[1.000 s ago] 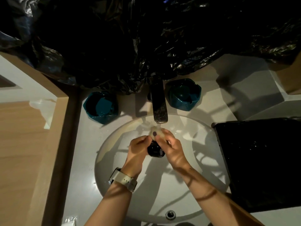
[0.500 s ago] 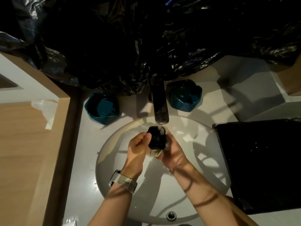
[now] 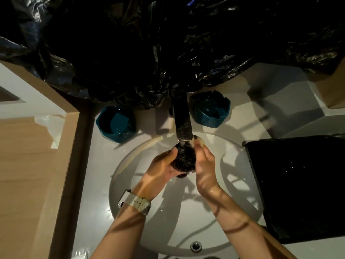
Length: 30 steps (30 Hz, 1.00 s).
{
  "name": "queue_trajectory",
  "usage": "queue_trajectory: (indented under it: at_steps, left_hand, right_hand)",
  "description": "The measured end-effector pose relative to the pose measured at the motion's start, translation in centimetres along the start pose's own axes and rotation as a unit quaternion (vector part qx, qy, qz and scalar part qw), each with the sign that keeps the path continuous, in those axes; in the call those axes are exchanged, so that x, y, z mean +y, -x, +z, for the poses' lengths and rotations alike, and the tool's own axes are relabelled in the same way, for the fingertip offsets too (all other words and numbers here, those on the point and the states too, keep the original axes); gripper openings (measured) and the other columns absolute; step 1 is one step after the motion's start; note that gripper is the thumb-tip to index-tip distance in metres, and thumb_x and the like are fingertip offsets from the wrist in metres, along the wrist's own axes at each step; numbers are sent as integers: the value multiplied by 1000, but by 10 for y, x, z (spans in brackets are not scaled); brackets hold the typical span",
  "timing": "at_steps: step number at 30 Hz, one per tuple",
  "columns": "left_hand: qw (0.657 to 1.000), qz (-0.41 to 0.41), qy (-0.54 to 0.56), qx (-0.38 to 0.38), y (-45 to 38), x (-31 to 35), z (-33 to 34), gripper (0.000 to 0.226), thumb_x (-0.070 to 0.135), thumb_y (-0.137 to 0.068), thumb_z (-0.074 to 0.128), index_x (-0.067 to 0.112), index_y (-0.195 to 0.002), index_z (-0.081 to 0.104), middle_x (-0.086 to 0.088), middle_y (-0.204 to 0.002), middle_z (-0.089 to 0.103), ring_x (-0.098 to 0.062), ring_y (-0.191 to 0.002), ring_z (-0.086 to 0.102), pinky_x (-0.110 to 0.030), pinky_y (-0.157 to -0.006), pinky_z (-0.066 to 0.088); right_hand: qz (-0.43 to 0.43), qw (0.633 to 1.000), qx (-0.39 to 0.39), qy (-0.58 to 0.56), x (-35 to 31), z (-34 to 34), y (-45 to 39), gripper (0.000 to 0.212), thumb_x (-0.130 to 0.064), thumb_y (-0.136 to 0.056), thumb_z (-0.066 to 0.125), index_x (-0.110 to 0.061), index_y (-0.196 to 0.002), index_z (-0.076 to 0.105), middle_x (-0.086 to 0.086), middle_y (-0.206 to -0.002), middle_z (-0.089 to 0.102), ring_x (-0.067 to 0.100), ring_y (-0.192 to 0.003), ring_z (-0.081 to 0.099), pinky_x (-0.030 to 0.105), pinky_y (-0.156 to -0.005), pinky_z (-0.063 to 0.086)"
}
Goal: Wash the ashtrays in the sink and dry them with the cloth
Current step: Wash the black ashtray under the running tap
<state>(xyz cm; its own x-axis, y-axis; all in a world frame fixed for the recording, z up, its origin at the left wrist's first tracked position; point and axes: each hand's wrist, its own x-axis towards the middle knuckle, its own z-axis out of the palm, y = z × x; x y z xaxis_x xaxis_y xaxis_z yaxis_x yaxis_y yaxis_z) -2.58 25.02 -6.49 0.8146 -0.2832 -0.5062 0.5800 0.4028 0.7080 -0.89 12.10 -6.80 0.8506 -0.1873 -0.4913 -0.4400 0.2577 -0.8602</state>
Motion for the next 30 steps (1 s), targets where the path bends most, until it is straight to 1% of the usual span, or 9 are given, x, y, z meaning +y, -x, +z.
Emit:
queue_trajectory:
  at_steps: [3, 6, 8, 11, 14, 19, 23, 28, 30]
  left_hand:
    - [999, -5, 44, 2, -3, -6, 1, 50, 36, -93, 57, 3, -132, 58, -19, -133, 61, -37, -129, 53, -44, -107, 42]
    - [996, 12, 87, -9, -2, -10, -1, 57, 40, -87, 62, 5, -131, 60, -19, -132, 62, -35, -122, 58, -31, -85, 54]
    - [998, 37, 54, -7, 0, -13, -4, 50, 32, -97, 49, 0, -134, 55, -24, -130, 60, -36, -119, 58, -40, -94, 48]
    - [999, 45, 15, 7, 5, -19, -6, 47, 27, -100, 42, -4, -134, 53, -30, -130, 57, -41, -118, 57, -52, -99, 43]
    - [998, 59, -6, 27, 9, -19, -2, 45, 27, -98, 46, -2, -129, 58, -28, -128, 61, -44, -120, 58, -47, -99, 51]
    - [993, 82, 7, 83, 3, -5, -6, 38, 22, -101, 48, -2, -129, 59, -23, -124, 66, -36, -116, 64, -44, -100, 52]
    - [995, 55, 16, 79, 4, -15, -8, 37, 17, -104, 40, -1, -129, 59, -27, -126, 64, -39, -116, 62, -46, -98, 52]
    - [995, 81, 45, 39, 10, -15, -5, 44, 23, -100, 45, -4, -133, 55, -27, -131, 60, -40, -122, 58, -49, -105, 46]
    - [991, 93, 66, 64, 8, -14, -9, 40, 20, -100, 48, -3, -132, 56, -26, -130, 61, -39, -121, 60, -48, -105, 47]
  right_hand:
    - [-101, 992, 39, 57, 2, -9, 0, 20, -22, -94, 60, -5, -101, 66, -2, -106, 58, -4, -88, 63, 16, -79, 51]
    - [-186, 973, 9, 138, 16, -29, 3, 14, -5, -92, 61, 5, -102, 64, -9, -103, 52, -5, -90, 59, 9, -80, 46]
    - [-223, 947, -42, 228, 25, -39, 8, 11, -4, -91, 61, 0, -100, 65, -13, -98, 56, -5, -87, 59, 12, -78, 46]
    - [-282, 915, -113, 266, 30, -38, 10, 8, -4, -89, 64, 0, -90, 70, -3, -95, 57, 4, -84, 62, 18, -76, 50]
    - [-263, 914, -129, 281, 11, -26, 1, 14, -16, -91, 64, -9, -85, 75, -1, -96, 55, 10, -89, 60, 16, -82, 47]
    - [-271, 905, -88, 315, 4, -28, -9, 28, -27, -89, 66, -5, -74, 73, 1, -83, 55, 9, -75, 55, 17, -72, 43]
    - [-208, 921, -152, 293, 5, -21, 15, 17, -17, -89, 67, -7, -76, 72, -3, -87, 55, 7, -75, 58, 20, -71, 47]
    - [-189, 934, -63, 296, -9, -11, -14, 13, 8, -86, 63, 0, -78, 57, 5, -71, 49, -4, -57, 54, 10, -62, 43]
    - [-167, 936, -78, 300, -2, -17, -6, 21, -3, -88, 66, -5, -68, 60, 0, -72, 49, -1, -60, 53, 11, -64, 41]
